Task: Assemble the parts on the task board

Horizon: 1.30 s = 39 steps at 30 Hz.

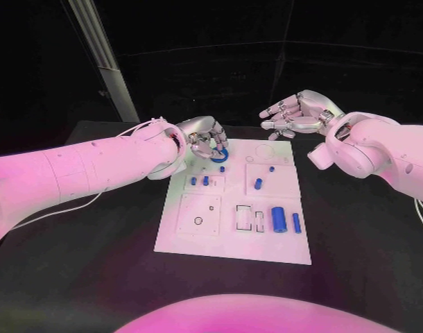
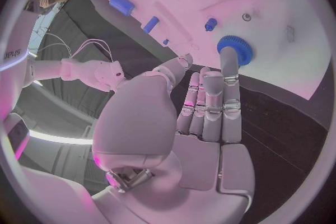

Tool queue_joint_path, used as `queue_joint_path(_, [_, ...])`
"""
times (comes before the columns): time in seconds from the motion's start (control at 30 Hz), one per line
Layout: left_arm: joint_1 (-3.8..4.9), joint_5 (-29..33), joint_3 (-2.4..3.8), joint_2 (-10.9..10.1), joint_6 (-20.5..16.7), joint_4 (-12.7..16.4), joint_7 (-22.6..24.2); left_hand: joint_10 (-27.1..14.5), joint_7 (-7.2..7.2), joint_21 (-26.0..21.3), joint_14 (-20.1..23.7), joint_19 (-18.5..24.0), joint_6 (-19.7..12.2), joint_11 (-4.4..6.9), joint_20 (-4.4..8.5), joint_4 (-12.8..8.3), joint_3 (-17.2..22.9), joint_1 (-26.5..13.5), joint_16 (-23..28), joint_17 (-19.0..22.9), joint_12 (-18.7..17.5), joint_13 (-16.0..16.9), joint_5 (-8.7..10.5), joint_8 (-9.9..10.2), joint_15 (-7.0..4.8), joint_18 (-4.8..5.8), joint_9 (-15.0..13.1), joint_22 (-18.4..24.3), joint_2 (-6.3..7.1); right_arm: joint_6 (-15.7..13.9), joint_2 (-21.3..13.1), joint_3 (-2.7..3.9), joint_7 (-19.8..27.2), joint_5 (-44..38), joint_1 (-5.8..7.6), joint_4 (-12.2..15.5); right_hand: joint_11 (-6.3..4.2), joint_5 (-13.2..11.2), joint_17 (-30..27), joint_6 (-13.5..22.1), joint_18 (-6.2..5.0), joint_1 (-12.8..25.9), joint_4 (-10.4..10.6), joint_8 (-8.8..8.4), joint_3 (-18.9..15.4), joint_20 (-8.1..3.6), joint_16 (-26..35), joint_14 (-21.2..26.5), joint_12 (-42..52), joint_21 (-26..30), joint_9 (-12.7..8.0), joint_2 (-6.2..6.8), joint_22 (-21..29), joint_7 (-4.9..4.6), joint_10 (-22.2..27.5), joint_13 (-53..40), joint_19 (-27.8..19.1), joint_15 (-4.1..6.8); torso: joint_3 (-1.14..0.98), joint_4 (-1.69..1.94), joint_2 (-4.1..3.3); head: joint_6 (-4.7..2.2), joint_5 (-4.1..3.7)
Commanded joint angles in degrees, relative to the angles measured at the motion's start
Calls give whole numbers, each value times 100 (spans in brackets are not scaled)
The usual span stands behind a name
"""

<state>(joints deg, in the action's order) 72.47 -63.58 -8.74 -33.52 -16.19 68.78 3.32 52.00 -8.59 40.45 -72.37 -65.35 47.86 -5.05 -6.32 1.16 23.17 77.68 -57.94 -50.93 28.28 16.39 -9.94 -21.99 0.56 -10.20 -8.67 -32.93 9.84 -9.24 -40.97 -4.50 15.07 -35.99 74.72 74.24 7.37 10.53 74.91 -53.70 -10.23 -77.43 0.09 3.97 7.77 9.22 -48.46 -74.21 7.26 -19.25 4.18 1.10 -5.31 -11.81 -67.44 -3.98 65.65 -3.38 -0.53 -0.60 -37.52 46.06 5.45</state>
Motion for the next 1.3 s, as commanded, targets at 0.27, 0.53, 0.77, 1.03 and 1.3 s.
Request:
queue_joint_path(0.27, [-7,-1817,-156,341,368,-433,162,87,64,568,-827,-696,324,14,45,-97,-223,-104,-1072,-928,-415,-588,33,398,-43,46,226,-510,130,50,16,3,32,6,9,1,1,25,582,36,-19,60,39,-6,8,9,10,31,19,34,10,-12,9,1,28,5,17,-11,3,15,-2,-9,-52])
queue_joint_path(0.53, [-33,-2018,-189,508,545,-642,137,94,84,1420,-1139,-1180,479,34,79,-78,-516,-107,-1607,-1450,-567,-828,50,585,-79,208,310,-1457,58,54,37,3,38,6,8,-2,1,25,582,36,-19,60,39,-6,8,9,10,31,19,34,10,-12,9,1,28,5,17,-11,2,6,5,-1,-57])
queue_joint_path(0.77, [-42,-2044,-191,594,626,-706,167,198,120,1834,-1262,-1382,605,62,104,-76,-617,-66,-1806,-1646,-615,-938,102,673,-111,286,344,-1930,-23,56,50,3,39,6,8,-7,1,25,582,36,-19,60,39,-6,8,9,10,31,19,34,10,-12,9,1,28,5,17,-11,0,15,3,8,-70])
queue_joint_path(1.03, [-47,-2049,-191,612,787,-706,150,547,178,2162,-1325,-1509,800,129,150,-79,-594,-27,-1898,-1711,-599,-997,102,748,-165,351,367,-2316,-112,53,49,3,37,6,8,2,1,25,582,36,-19,60,39,-6,8,9,10,31,19,34,10,-12,9,1,28,5,17,-11,-3,24,3,22,-78])
queue_joint_path(1.3, [-70,-2050,-191,640,866,-713,163,745,211,2294,-1344,-1546,933,170,177,-110,-495,37,-1931,-1729,-623,-1027,98,785,-195,376,378,-2477,-169,58,62,3,39,6,8,-2,1,25,582,36,-19,60,39,-6,8,9,10,31,19,34,10,-12,9,1,28,5,17,-11,0,13,6,35,-75])
